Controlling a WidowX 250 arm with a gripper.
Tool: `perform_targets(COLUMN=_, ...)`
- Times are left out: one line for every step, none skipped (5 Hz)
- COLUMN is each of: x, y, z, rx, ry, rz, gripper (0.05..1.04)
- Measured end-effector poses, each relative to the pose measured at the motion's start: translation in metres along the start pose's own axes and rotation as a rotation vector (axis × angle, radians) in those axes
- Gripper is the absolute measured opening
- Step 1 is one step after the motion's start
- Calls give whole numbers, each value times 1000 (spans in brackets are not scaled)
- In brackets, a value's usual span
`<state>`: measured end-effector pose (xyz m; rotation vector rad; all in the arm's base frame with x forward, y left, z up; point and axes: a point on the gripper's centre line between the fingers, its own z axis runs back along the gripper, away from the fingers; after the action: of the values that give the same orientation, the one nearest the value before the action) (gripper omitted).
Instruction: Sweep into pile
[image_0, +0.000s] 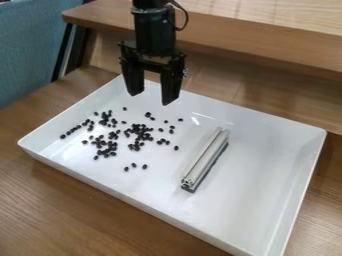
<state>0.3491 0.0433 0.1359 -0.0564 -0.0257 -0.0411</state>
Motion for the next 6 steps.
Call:
perform_targets(x=1, y=-1, z=-12, rx=-12, ry=29, rz=7, gripper=999)
perform_targets(x=1, y=-12, z=-29, rx=-74, ry=30, rz=18, gripper=999)
perform_targets(x=5, y=-27, z=-38, rx=-104, ry=29, rz=34, gripper=999)
perform_targets(x=6, y=-43, z=-44, rx=-123, ry=21, rz=37, gripper=999)
perform_targets(x=8, y=-50, z=-47, rx=-95, ry=18, rz=49, gripper=999)
perform_targets(x=8, y=-50, z=-56, rx=-68, ry=26, rz=52, gripper=999)
